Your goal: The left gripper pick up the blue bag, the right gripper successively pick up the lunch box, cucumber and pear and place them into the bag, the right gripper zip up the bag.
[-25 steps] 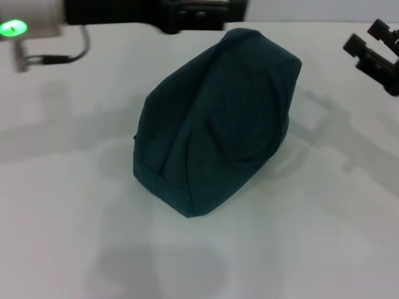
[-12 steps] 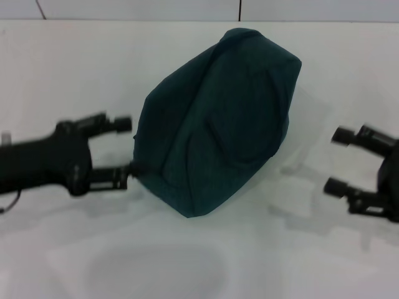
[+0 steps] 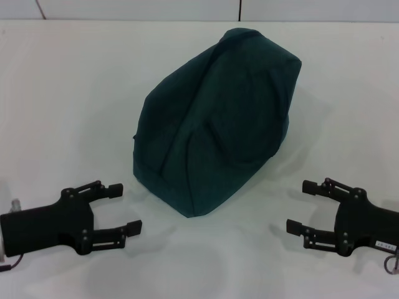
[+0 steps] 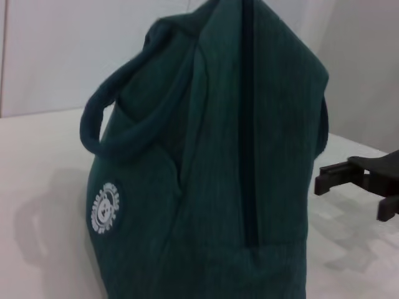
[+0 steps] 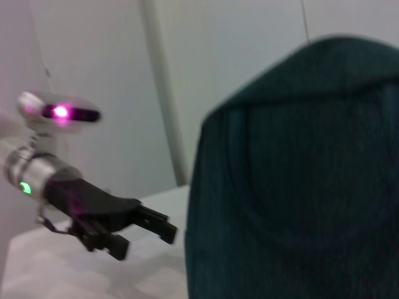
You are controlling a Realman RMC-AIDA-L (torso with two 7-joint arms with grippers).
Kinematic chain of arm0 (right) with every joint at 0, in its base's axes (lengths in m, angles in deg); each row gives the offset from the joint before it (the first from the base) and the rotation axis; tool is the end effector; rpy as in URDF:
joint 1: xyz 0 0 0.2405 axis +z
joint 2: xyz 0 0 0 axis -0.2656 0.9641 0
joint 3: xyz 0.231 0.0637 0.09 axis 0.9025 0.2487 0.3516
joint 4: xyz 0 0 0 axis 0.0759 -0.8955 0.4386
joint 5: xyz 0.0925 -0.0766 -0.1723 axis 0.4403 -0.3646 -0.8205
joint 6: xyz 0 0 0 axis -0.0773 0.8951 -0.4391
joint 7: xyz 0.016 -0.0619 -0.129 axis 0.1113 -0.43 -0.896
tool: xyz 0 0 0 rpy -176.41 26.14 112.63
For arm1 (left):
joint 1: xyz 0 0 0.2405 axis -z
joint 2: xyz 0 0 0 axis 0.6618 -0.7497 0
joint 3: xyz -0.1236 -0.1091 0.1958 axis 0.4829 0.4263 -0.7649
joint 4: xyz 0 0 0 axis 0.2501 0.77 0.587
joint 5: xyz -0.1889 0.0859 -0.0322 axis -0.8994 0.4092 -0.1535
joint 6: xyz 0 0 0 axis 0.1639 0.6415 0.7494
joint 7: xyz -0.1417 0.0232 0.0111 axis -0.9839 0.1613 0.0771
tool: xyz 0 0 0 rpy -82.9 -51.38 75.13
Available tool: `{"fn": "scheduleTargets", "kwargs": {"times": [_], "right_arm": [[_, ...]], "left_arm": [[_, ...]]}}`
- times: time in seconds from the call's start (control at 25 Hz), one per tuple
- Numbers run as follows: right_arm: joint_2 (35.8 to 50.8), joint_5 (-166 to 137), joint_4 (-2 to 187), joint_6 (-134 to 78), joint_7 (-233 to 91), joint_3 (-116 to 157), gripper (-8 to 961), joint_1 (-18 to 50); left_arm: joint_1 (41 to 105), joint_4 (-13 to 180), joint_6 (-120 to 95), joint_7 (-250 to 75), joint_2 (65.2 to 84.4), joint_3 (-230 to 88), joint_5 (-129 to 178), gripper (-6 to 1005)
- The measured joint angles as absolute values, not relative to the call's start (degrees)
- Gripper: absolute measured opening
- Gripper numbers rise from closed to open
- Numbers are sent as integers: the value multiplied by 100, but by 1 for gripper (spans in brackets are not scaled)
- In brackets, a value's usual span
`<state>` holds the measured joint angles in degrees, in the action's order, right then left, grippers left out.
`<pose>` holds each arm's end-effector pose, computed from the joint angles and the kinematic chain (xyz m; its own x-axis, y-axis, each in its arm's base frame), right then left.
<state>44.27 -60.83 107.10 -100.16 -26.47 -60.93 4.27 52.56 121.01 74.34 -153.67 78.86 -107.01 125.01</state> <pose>0.3007 0.2573 -0.0541 0.7831 -0.2020 -0.5882 -0.3828 -0.9019 -0.1999 -0.3396 0.2250 0.0037 0.7813 0.3692 0.5032 0.5172 -0.8343 -0.1909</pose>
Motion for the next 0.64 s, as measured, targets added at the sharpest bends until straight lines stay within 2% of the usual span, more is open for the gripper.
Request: {"fn": "scheduleTargets", "kwargs": {"times": [0.64], "right_arm": [[4458, -6055, 10680, -9946, -2702, -6083, 857, 384]], "left_arm": [[5160, 12012, 7582, -15132, 7918, -10502, 12262, 887]]}}
